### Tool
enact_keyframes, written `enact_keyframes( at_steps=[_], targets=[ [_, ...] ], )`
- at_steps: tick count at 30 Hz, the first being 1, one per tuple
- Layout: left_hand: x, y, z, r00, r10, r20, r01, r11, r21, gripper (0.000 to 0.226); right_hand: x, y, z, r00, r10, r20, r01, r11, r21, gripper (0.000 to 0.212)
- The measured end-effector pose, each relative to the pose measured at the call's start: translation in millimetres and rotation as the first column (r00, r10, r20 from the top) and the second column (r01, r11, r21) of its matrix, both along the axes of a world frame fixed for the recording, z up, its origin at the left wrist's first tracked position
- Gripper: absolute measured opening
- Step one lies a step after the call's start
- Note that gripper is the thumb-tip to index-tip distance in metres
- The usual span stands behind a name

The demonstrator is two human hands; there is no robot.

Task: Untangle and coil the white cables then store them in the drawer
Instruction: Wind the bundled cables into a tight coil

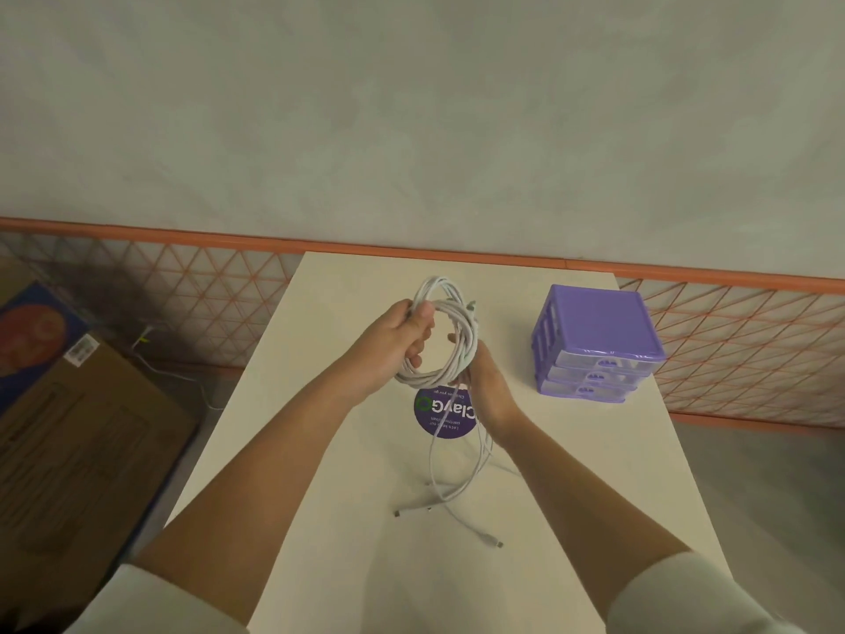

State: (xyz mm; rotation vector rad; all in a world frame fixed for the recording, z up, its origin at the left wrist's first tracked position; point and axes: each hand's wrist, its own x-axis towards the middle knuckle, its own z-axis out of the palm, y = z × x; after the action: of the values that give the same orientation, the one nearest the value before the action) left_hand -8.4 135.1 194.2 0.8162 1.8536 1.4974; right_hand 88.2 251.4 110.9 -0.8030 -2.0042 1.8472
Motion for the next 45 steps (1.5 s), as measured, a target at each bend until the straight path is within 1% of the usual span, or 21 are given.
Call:
enact_keyframes(
  at_steps=[2, 3, 6, 8, 10, 13, 15, 16, 19, 21, 24, 26, 28, 30, 32, 34, 36, 37, 39, 42, 45],
  targets=[
    [0, 1, 1, 0.999, 0.034, -0.004, -0.033, 0.999, 0.019, 0.031, -4, -6, 4, 0.999, -0.027, -0.02, 0.027, 1.0, 0.014, 0.03],
    [-1, 2, 1, 0.999, 0.038, -0.032, -0.038, 0.999, 0.003, 0.031, -6, -8, 8, 0.999, -0.033, -0.029, 0.034, 0.999, 0.019, 0.026],
    [-6, 2, -2, 0.984, 0.033, -0.173, -0.052, 0.993, -0.108, 0.031, -9, -9, 19, 0.999, -0.014, -0.044, 0.013, 1.0, -0.022, 0.03],
    [-10, 3, -7, 0.973, 0.049, -0.226, -0.087, 0.983, -0.161, 0.032, -7, -11, 26, 0.999, 0.002, -0.032, -0.008, 0.987, -0.161, 0.046],
    [-11, 4, -11, 0.967, 0.076, -0.242, -0.124, 0.974, -0.188, 0.031, -4, -12, 26, 0.998, 0.036, -0.044, -0.046, 0.964, -0.263, 0.054],
    [-9, 8, -16, 0.965, 0.105, -0.241, -0.161, 0.96, -0.229, 0.037, -5, -18, 20, 0.994, 0.088, -0.071, -0.104, 0.959, -0.265, 0.076],
    [-7, 10, -19, 0.961, 0.124, -0.245, -0.187, 0.949, -0.252, 0.044, -7, -23, 17, 0.996, 0.086, -0.03, -0.09, 0.966, -0.241, 0.082],
    [-7, 11, -20, 0.96, 0.135, -0.246, -0.2, 0.943, -0.265, 0.046, -7, -24, 16, 0.997, 0.067, -0.024, -0.071, 0.97, -0.23, 0.075],
    [-9, 11, -23, 0.957, 0.164, -0.237, -0.238, 0.914, -0.328, 0.049, -5, -24, 16, 0.997, 0.011, -0.081, -0.03, 0.971, -0.238, 0.038],
    [-9, 10, -21, 0.958, 0.145, -0.248, -0.225, 0.916, -0.333, 0.047, -3, -23, 18, 0.993, -0.035, -0.113, 0.0, 0.957, -0.29, 0.026],
    [-4, 10, -16, 0.957, 0.131, -0.258, -0.2, 0.943, -0.266, 0.036, -4, -25, 21, 0.984, -0.069, -0.167, -0.004, 0.915, -0.403, 0.021],
    [-2, 11, -14, 0.957, 0.161, -0.24, -0.212, 0.956, -0.205, 0.029, -6, -27, 24, 0.982, -0.101, -0.161, 0.027, 0.912, -0.409, 0.022],
    [-2, 12, -15, 0.957, 0.187, -0.222, -0.225, 0.961, -0.16, 0.028, -9, -30, 26, 0.975, -0.186, -0.122, 0.127, 0.917, -0.378, 0.023],
    [-3, 11, -15, 0.959, 0.205, -0.198, -0.235, 0.962, -0.142, 0.027, -10, -31, 26, 0.944, -0.314, -0.102, 0.28, 0.924, -0.259, 0.034],
    [-2, 9, -16, 0.961, 0.194, -0.197, -0.226, 0.962, -0.156, 0.028, -8, -31, 26, 0.923, -0.341, -0.179, 0.358, 0.931, 0.074, 0.034],
    [-1, 7, -18, 0.963, 0.177, -0.204, -0.216, 0.959, -0.186, 0.029, -6, -29, 25, 0.94, -0.24, -0.244, 0.327, 0.838, 0.436, 0.022],
    [0, 5, -19, 0.961, 0.183, -0.205, -0.225, 0.952, -0.206, 0.032, -7, -26, 24, 0.956, -0.209, -0.205, 0.293, 0.678, 0.674, 0.015],
    [-1, 5, -20, 0.961, 0.188, -0.205, -0.229, 0.952, -0.201, 0.033, -7, -26, 25, 0.958, -0.231, -0.167, 0.276, 0.602, 0.75, 0.014],
    [-2, 6, -21, 0.962, 0.196, -0.19, -0.23, 0.957, -0.175, 0.032, -8, -27, 30, 0.959, -0.27, -0.085, 0.216, 0.505, 0.835, 0.027],
    [0, 5, -19, 0.97, 0.213, -0.115, -0.227, 0.966, -0.126, 0.032, -10, -31, 36, 0.955, -0.296, 0.014, 0.12, 0.428, 0.896, 0.044],
    [4, 4, -17, 0.973, 0.217, -0.081, -0.224, 0.97, -0.093, 0.031, -11, -31, 37, 0.95, -0.31, 0.042, 0.076, 0.36, 0.93, 0.043]
  ],
)
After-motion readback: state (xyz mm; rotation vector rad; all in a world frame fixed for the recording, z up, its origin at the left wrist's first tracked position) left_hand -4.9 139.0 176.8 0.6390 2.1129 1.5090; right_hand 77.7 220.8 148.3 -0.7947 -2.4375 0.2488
